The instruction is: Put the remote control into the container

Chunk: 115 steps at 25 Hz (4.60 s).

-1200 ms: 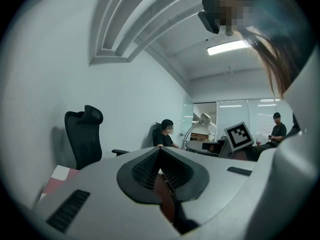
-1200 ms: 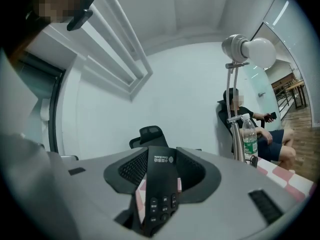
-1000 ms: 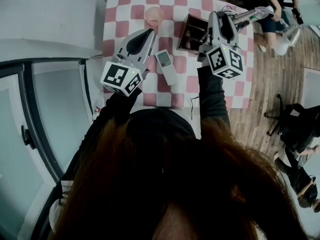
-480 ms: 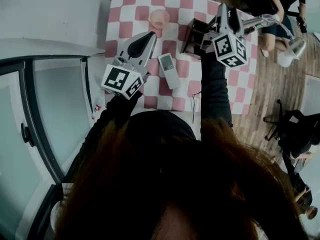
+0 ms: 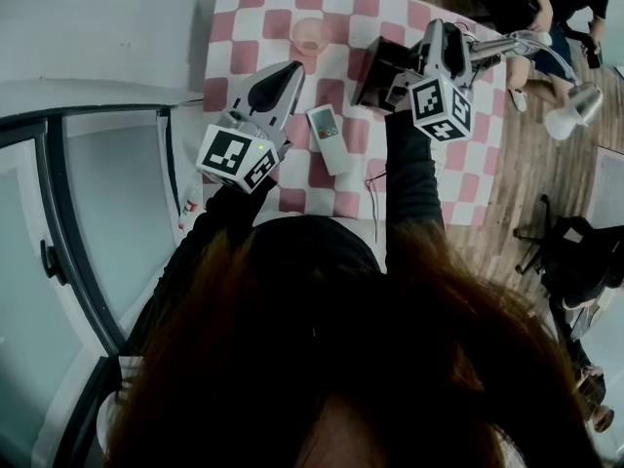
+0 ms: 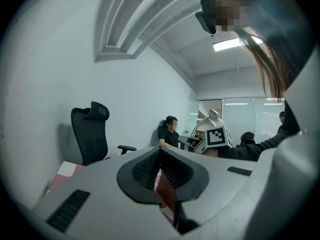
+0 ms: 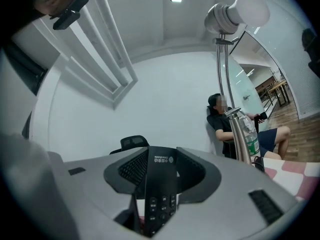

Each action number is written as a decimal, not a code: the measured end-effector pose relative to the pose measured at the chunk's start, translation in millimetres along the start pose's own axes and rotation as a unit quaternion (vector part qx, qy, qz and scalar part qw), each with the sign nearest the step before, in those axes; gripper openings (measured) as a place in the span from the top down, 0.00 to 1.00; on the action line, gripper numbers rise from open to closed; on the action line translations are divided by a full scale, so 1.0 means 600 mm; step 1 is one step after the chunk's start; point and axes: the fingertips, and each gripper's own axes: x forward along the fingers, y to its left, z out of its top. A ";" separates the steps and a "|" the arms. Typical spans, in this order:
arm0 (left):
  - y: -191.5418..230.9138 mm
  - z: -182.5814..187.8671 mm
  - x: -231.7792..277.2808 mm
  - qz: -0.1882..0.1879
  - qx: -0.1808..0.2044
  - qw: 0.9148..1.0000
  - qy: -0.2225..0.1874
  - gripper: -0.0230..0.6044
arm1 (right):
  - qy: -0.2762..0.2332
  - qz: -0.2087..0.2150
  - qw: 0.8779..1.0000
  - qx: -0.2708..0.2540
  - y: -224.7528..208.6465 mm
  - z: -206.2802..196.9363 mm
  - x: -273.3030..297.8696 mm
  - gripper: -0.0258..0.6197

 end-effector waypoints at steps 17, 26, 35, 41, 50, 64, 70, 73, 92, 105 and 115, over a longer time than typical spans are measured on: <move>-0.006 -0.009 0.014 -0.007 -0.001 1.000 0.006 0.95 | 0.025 -0.025 0.998 -0.044 -0.005 -0.029 -0.061 0.70; -0.007 -0.008 0.014 -0.002 0.000 1.000 0.003 0.95 | 0.090 -0.019 0.994 -0.062 -0.003 -0.097 -0.070 0.71; -0.006 -0.009 0.012 0.003 -0.002 1.000 0.002 0.95 | 0.145 -0.011 0.985 -0.095 -0.003 -0.143 -0.066 0.71; -0.008 -0.004 0.013 0.004 -0.002 1.000 -0.002 0.95 | 0.130 0.017 0.986 -0.106 0.012 -0.122 -0.064 0.71; -0.014 0.004 0.009 0.007 0.001 1.000 -0.009 0.95 | 0.126 0.041 0.986 -0.096 0.019 -0.110 -0.062 0.70; -0.030 0.031 -0.003 0.011 0.017 0.999 -0.030 0.95 | 0.022 0.066 0.992 -0.106 0.038 -0.004 -0.084 0.93; -0.047 0.051 -0.013 0.008 0.024 0.999 -0.047 0.95 | -0.005 0.086 0.992 -0.093 0.055 0.036 -0.116 0.93; -0.055 0.058 -0.020 0.006 0.028 0.998 -0.054 0.95 | -0.011 0.096 0.991 -0.097 0.069 0.053 -0.136 0.93; -0.078 0.059 -0.066 0.019 0.066 0.995 -0.066 0.95 | 0.001 0.155 0.983 -0.104 0.143 0.067 -0.272 0.93; -0.067 0.054 -0.087 0.047 0.081 0.994 -0.065 0.95 | 0.036 0.189 0.977 -0.091 0.189 0.028 -0.287 0.93; -0.036 0.045 -0.095 0.058 0.080 0.994 -0.054 0.95 | 0.079 0.195 0.973 -0.096 0.211 -0.024 -0.272 0.93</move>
